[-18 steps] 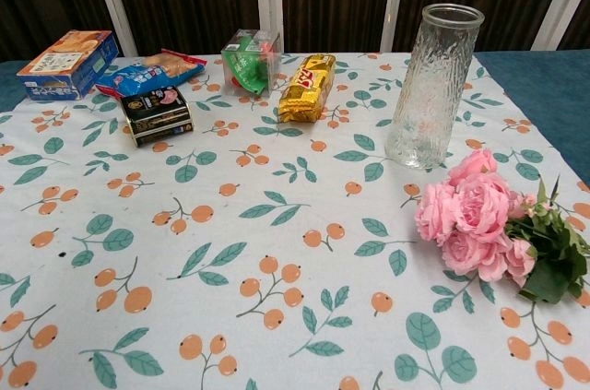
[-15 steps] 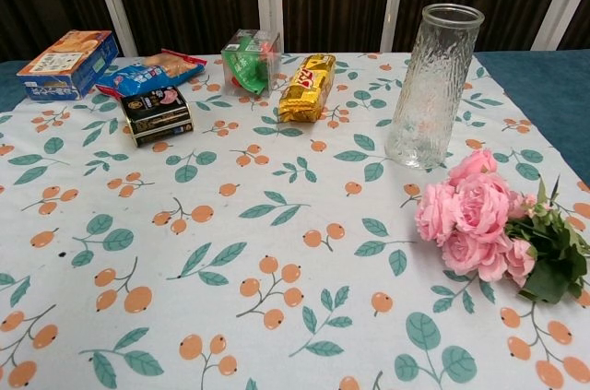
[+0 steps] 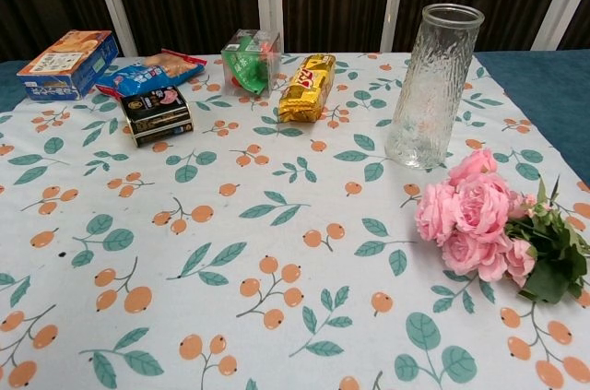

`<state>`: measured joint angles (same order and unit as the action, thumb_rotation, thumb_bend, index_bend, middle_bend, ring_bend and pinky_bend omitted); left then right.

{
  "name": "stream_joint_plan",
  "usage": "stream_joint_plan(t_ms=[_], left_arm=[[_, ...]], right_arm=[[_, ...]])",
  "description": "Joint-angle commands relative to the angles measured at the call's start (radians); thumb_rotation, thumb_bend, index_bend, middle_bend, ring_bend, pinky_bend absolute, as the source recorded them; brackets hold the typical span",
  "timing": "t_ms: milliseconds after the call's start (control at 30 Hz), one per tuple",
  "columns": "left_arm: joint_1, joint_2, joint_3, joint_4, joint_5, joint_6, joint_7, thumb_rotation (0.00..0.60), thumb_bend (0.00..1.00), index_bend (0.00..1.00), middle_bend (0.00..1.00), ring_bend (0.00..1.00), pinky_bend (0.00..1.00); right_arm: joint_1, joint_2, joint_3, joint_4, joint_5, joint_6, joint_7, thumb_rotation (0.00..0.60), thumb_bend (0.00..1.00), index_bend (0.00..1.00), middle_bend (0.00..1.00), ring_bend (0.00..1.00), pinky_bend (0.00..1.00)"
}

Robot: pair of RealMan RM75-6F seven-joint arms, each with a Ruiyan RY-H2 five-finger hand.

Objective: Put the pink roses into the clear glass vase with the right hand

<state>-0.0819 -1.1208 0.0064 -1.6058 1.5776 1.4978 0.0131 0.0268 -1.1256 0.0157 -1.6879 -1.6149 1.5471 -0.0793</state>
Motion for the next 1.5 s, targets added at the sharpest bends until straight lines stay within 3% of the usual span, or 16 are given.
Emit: stream_joint_plan(t_ms=[33, 300, 567, 867, 1267, 1433, 1500], left_arm=[[0.001, 0.000, 0.001, 0.004, 0.004, 0.003, -0.001, 0.600, 0.00, 0.00, 0.00, 0.00, 0.00], [0.004, 0.003, 0.002, 0.006, 0.007, 0.009, -0.015, 0.600, 0.00, 0.00, 0.00, 0.00, 0.00], [0.002, 0.005, 0.003, 0.007, 0.008, 0.007, -0.023, 0.600, 0.00, 0.00, 0.00, 0.00, 0.00], [-0.001, 0.011, 0.009, 0.005, 0.008, -0.007, -0.034, 0.600, 0.00, 0.00, 0.00, 0.00, 0.00], [-0.006, 0.016, 0.006, 0.003, -0.001, -0.019, -0.046, 0.600, 0.00, 0.00, 0.00, 0.00, 0.00], [-0.008, 0.018, 0.007, 0.001, -0.004, -0.024, -0.051, 0.600, 0.00, 0.00, 0.00, 0.00, 0.00], [-0.008, 0.018, 0.008, 0.000, -0.004, -0.026, -0.052, 0.600, 0.00, 0.00, 0.00, 0.00, 0.00]], right_arm=[[0.011, 0.011, -0.010, -0.038, -0.004, -0.028, 0.008, 0.600, 0.29, 0.00, 0.00, 0.00, 0.00], [0.056, -0.007, -0.017, -0.115, -0.010, -0.114, -0.038, 0.600, 0.29, 0.00, 0.00, 0.00, 0.00], [0.123, -0.076, -0.001, -0.158, 0.084, -0.260, -0.110, 0.600, 0.29, 0.00, 0.00, 0.00, 0.00], [0.183, -0.196, 0.034, -0.112, 0.204, -0.356, -0.207, 0.600, 0.29, 0.00, 0.00, 0.00, 0.00], [0.231, -0.284, 0.064, -0.048, 0.317, -0.418, -0.264, 0.600, 0.29, 0.00, 0.00, 0.00, 0.00], [0.245, -0.316, 0.073, -0.027, 0.348, -0.429, -0.274, 0.600, 0.29, 0.02, 0.12, 0.15, 0.07], [0.251, -0.330, 0.077, -0.019, 0.354, -0.429, -0.277, 0.600, 0.29, 0.10, 0.21, 0.25, 0.13]])
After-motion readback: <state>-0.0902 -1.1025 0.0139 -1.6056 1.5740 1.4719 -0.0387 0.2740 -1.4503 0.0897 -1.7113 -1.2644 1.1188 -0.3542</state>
